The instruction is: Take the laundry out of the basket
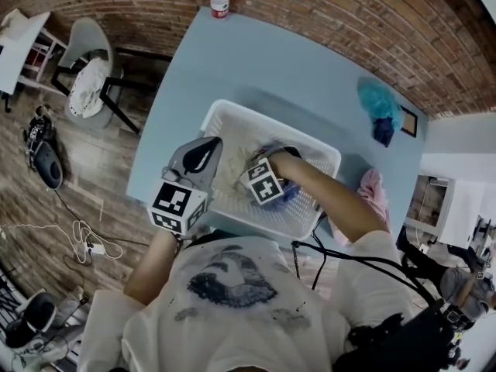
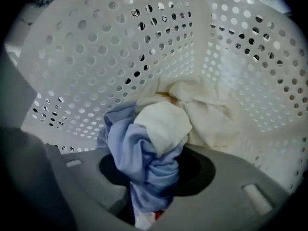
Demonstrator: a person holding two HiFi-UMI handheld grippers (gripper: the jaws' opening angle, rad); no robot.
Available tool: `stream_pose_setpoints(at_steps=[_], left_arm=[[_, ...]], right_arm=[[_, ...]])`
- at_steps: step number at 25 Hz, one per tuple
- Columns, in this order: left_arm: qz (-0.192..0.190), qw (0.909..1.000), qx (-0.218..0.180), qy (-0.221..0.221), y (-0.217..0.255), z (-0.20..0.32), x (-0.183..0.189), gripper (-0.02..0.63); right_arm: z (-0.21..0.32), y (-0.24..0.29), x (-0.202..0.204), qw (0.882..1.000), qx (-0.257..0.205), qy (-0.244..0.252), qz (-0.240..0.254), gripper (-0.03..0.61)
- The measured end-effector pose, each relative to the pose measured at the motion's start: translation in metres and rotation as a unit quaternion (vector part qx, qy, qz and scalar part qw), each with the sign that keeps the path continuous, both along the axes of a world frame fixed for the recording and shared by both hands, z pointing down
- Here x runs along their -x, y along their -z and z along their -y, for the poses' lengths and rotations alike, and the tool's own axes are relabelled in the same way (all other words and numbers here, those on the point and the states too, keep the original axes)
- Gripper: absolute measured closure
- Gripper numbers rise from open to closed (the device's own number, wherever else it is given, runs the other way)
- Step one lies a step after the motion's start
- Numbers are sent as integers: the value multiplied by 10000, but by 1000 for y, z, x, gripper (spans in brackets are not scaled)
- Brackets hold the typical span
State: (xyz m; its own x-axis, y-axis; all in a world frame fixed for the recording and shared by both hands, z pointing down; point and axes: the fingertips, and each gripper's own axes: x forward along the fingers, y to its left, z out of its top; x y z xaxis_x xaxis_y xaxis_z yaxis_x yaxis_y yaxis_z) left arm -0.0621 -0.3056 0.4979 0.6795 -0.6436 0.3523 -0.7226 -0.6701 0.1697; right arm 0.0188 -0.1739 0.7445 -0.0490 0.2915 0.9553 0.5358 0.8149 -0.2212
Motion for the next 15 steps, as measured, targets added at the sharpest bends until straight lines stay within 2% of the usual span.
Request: stream_pose_setpoints(at_steps=[8,11,15], left_arm=[[-133,9999,-5,62,4,-6,7,623],[-211,9997,-49,82,8,-9,11,623],[-264,9995,-128,94,13,-17,17,623]], right_arm=[[3,34,0,9986,-45,-506,155,393],[7,50,3,9943,-13,-1026,296,393],[18,78,9,9819,-128,-1762,684,393]])
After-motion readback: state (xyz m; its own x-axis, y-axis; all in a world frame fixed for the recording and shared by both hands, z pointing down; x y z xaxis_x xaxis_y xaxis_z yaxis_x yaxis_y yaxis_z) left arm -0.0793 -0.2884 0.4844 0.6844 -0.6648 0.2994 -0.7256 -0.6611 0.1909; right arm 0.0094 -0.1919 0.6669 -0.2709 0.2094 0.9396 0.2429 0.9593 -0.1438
